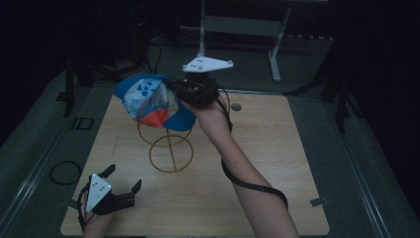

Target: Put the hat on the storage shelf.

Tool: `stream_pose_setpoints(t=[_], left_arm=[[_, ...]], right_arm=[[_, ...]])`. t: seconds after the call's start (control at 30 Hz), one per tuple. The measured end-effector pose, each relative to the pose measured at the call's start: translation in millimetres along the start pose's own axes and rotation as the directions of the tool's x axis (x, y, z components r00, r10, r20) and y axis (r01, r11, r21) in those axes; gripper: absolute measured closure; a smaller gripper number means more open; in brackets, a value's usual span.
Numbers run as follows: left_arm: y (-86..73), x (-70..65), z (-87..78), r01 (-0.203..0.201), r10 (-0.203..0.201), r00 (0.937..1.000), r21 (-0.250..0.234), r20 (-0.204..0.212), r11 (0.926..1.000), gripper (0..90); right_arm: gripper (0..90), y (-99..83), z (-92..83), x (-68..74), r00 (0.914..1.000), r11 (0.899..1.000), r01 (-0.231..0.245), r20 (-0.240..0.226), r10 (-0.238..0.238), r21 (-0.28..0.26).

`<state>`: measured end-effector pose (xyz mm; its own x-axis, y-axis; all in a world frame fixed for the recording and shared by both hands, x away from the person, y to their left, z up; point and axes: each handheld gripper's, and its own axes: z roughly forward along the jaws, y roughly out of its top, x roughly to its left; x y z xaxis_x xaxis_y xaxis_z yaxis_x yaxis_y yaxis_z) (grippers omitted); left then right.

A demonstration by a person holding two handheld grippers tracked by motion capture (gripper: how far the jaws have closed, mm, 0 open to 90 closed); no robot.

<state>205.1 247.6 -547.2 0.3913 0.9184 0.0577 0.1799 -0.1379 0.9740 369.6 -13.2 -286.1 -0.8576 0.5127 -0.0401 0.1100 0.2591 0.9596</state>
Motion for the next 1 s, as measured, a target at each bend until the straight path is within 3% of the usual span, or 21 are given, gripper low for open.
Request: stream_pose_setpoints(t=[0.2, 0.37, 0.47, 0.6, 1.0], left_arm=[[-4.1, 0.1, 1.8, -0.001, 0.001, 0.9995, 0.019, 0.032, 0.9998, 2.1], [-5.1, 3.2, 1.1, 0.017, -0.018, 0.9992, 0.015, 0.037, 0.9997, 2.1], [-4.8, 4.1, 1.2, 0.019, -0.020, 0.9993, 0.015, 0.030, 0.9997, 2.1], [-5.5, 3.2, 3.3, 0.026, -0.026, 0.9988, 0.018, 0.040, 0.9995, 2.1], [-6.5, 1.3, 6.9, 0.022, -0.023, 0.9983, 0.030, 0.053, 0.9993, 2.1]], right_arm=[[90.0, -9.7, 31.7, 19.2, 0.9978, 0.995, 0.046, -0.052, -0.041, 0.084], [90.0, -19.4, 38.0, 21.9, 0.9957, 0.991, 0.053, -0.082, -0.043, 0.125], [90.0, -25.5, 36.4, 22.8, 0.9944, 0.988, 0.062, -0.094, -0.049, 0.139], [90.0, -33.3, 30.6, 21.1, 0.9948, 0.985, 0.077, -0.077, -0.066, 0.153], [89.6, -58.0, 8.1, 0.7, 0.9989, 0.988, 0.016, -0.046, -0.009, 0.151]])
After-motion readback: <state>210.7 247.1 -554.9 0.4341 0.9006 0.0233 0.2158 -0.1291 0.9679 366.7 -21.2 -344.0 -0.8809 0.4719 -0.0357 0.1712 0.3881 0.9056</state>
